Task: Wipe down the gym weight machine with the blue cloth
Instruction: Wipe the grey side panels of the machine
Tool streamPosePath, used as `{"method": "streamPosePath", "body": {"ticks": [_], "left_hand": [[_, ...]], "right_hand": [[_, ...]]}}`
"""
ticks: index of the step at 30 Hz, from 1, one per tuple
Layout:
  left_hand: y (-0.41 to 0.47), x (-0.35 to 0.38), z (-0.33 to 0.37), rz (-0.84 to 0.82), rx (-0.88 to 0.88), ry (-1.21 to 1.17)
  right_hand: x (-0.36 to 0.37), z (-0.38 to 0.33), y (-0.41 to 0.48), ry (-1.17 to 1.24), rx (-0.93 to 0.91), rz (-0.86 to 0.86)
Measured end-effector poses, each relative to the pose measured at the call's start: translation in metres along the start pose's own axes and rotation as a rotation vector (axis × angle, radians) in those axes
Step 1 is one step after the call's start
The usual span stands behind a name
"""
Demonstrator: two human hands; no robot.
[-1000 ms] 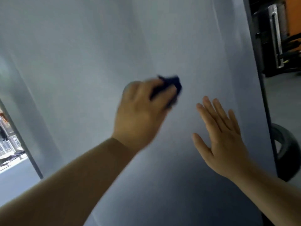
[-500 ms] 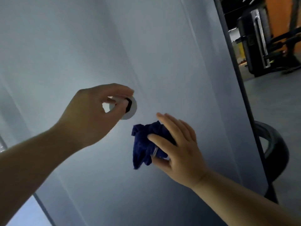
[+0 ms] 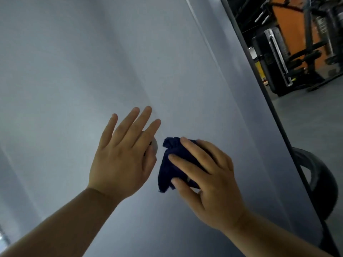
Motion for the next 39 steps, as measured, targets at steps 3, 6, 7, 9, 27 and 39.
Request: {"method": "streamPosePath", "body": {"ticks": [3,6,7,9,27,39], "left_hand": [[0.000,0.000,0.002,0.004,-0.013,-0.001],[0.002,0.001,0.004,0.015,-0.015,-0.002],[0.002,0.001,0.003,0.022,-0.016,0.000],[0.001,0.003,0.003,0.025,-0.014,-0.001],[0.001,-0.003,-0.001,-0.051,0.018,-0.010],[0.036,-0.011,0.031,-0.049,0.137,-0.083]], "right_hand": [[-0.011,0.020,0.014,-0.074,-0.044,0.053],[-0.022,0.032,0.042,-0.023,0.193,0.230],[-0.020,0.030,0.047,0.001,0.259,0.258],[-0.008,0.017,0.046,-0.013,0.247,0.224],[0.009,-0.011,0.005,0.009,0.115,0.073],[-0.033,0.047,-0.027,0.021,0.430,0.164]]}}
Point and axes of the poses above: each hand's wrist, its own y-axis towards the middle knuckle, its own x-axis out of the palm, z = x × y, the point moved 1 cm from there along y, towards the middle knuckle, and after that the axes turned 13 degrees about y, right-handed, at the moved point
